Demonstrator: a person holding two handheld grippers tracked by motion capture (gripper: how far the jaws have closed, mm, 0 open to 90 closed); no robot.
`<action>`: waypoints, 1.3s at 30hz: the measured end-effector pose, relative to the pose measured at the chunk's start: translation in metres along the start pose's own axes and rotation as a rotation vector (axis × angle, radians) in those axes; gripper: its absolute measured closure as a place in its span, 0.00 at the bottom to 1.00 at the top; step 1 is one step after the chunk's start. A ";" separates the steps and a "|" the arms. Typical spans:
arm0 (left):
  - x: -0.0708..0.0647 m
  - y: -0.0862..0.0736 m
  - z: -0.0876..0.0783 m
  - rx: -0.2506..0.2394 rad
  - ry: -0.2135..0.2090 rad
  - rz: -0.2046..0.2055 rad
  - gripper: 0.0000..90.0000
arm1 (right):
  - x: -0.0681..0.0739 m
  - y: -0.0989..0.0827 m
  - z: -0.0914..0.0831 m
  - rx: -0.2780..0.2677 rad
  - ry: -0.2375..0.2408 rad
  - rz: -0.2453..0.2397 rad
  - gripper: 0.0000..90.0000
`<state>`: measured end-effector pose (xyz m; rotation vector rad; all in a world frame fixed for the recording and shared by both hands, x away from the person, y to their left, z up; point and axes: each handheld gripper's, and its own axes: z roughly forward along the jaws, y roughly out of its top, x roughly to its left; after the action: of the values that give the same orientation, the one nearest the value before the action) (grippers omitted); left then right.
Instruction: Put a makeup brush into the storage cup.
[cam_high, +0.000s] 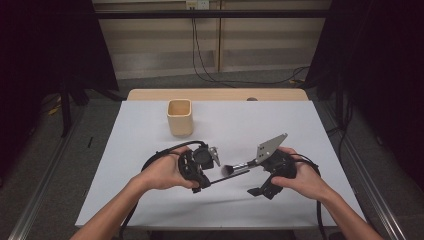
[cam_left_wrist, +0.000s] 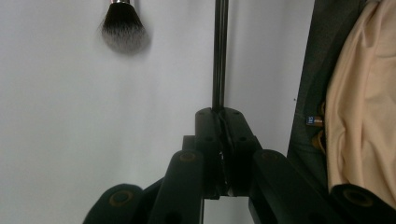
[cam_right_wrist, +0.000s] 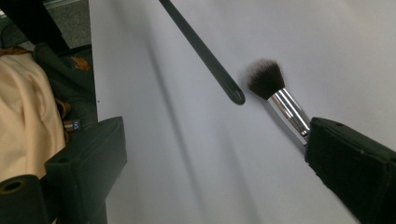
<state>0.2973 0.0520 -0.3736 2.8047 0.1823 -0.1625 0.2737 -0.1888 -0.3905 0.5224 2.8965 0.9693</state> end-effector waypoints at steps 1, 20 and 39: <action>0.000 0.000 0.001 0.009 -0.006 0.002 0.96 | 0.000 0.001 0.000 0.010 -0.003 -0.003 0.06; 0.000 0.001 0.006 0.079 -0.024 0.020 0.96 | -0.005 0.013 0.013 0.162 0.021 -0.034 0.04; 0.000 0.000 0.012 0.099 -0.021 0.034 0.96 | -0.008 0.027 0.019 0.210 0.093 -0.073 0.45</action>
<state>0.2962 0.0480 -0.3847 2.9015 0.1247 -0.1976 0.2923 -0.1601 -0.3904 0.3869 3.0964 0.7025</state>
